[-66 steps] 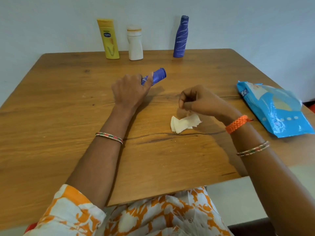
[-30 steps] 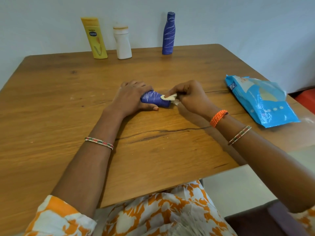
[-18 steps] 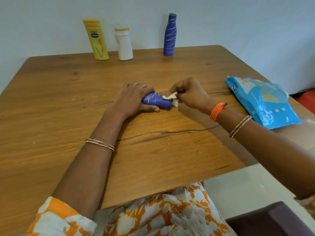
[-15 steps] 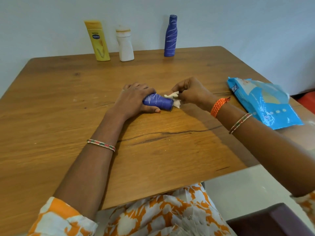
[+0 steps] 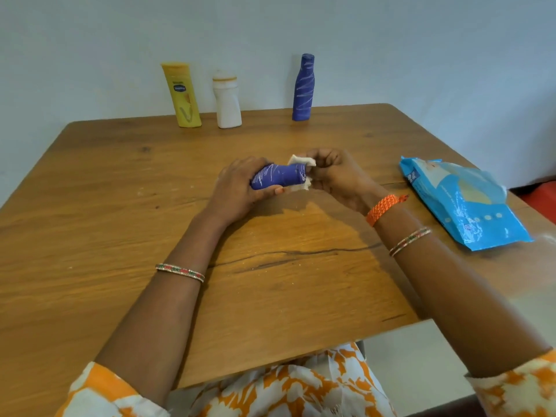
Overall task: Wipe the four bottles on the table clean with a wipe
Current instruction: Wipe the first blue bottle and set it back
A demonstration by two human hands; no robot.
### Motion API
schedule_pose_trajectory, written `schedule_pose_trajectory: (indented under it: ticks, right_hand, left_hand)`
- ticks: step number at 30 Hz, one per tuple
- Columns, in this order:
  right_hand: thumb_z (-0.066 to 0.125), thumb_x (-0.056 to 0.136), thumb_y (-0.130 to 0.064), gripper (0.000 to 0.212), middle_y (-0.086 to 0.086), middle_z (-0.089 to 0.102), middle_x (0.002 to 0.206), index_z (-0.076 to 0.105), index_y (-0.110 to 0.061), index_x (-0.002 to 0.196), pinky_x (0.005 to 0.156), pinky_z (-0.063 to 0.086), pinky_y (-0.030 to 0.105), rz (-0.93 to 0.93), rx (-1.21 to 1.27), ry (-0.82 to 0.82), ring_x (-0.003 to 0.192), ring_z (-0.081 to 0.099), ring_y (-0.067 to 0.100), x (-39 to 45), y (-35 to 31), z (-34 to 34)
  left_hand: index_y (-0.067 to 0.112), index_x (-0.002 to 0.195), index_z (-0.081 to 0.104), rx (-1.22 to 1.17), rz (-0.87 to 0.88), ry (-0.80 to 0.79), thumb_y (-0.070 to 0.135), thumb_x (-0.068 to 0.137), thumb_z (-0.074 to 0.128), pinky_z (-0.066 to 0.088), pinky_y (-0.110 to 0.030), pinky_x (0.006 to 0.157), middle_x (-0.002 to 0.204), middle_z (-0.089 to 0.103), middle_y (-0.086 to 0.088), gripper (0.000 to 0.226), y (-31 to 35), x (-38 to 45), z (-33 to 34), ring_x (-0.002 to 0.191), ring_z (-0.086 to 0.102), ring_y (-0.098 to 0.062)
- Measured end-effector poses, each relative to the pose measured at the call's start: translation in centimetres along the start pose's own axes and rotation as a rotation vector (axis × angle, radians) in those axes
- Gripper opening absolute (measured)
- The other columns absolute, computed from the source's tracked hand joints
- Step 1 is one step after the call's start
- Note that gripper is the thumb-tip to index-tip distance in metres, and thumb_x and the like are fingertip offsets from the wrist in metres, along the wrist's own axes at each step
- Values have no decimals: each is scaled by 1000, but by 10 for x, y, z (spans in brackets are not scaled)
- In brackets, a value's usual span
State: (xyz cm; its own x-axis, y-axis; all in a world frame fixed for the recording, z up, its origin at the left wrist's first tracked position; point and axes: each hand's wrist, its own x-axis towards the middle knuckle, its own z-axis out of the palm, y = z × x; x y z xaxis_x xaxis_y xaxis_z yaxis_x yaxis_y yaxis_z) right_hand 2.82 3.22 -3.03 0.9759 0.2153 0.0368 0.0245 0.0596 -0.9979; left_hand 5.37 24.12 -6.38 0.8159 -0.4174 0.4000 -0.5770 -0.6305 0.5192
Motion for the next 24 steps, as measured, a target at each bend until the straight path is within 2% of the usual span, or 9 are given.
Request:
schedule_pose_trajectory:
  ticks: [3, 6, 8, 11, 13, 16, 18, 21, 24]
  right_hand:
    - [48, 90, 9, 24, 9, 66, 90, 60, 1, 109, 69, 56, 23, 12, 285, 74, 76, 66, 13, -2, 5, 19]
    - [49, 90, 8, 17, 11, 65, 89, 61, 1, 100, 71, 56, 22, 69, 533, 229, 78, 65, 15, -2, 2, 40]
    - [50, 90, 9, 15, 16, 64, 90, 59, 5, 101, 70, 57, 24, 162, 668, 322, 78, 65, 18, -4, -5, 52]
    - [50, 88, 12, 13, 24, 61, 98, 56, 7, 98, 68, 58, 28, 258, 848, 336, 81, 65, 25, -11, -19, 59]
    - [51, 86, 13, 14, 26, 60, 104, 56, 7, 98, 67, 59, 30, 277, 885, 290, 82, 66, 27, -18, -33, 62]
    - [53, 86, 9, 18, 23, 63, 102, 56, 6, 104, 65, 59, 25, 171, 835, 215, 75, 70, 23, -22, -53, 64]
    - [58, 86, 4, 19, 18, 66, 102, 58, 2, 106, 69, 58, 25, 13, 639, 330, 82, 69, 20, -15, -58, 56]
    - [63, 86, -8, 15, 2, 70, 92, 65, -12, 101, 72, 56, 23, -316, -86, 662, 84, 67, 9, -10, -51, 37]
    - [61, 87, -10, 16, -8, 70, 88, 70, -15, 99, 69, 51, 14, -468, -430, 644, 80, 64, 1, -11, -39, 33]
  left_hand:
    - [25, 102, 56, -158, -60, 129, 76, 78, 43, 45, -42, 74, 84, 57, 6, 59, 6, 3, 7, 77, 51, -16]
    - [24, 106, 54, -115, -138, 228, 77, 78, 39, 46, -43, 77, 90, 58, 4, 62, 11, 3, 9, 83, 53, -18]
    - [22, 118, 51, 122, -179, 257, 74, 79, 39, 38, -39, 85, 104, 58, -1, 66, 14, 3, 8, 97, 51, -20]
    - [17, 127, 46, 547, -218, 275, 63, 80, 53, 33, -40, 87, 118, 53, -9, 66, 12, 5, -2, 106, 48, -27]
    - [14, 122, 49, 722, -219, 313, 59, 75, 64, 37, -44, 84, 111, 55, -13, 66, 10, 5, -7, 100, 51, -30]
    - [14, 116, 51, 861, -224, 334, 60, 71, 68, 41, -46, 83, 104, 56, -12, 66, 13, 3, -5, 93, 53, -29]
    - [16, 119, 50, 573, -208, 355, 58, 79, 61, 40, -42, 84, 106, 56, -9, 60, 12, 3, -5, 95, 53, -24]
    - [21, 115, 53, -229, -72, 244, 64, 84, 47, 42, -24, 69, 87, 59, -8, 53, 9, 1, -10, 73, 51, -7]
    - [27, 113, 55, -407, -7, 249, 73, 82, 38, 38, -16, 62, 83, 62, -8, 58, 8, -2, -7, 68, 53, -8]
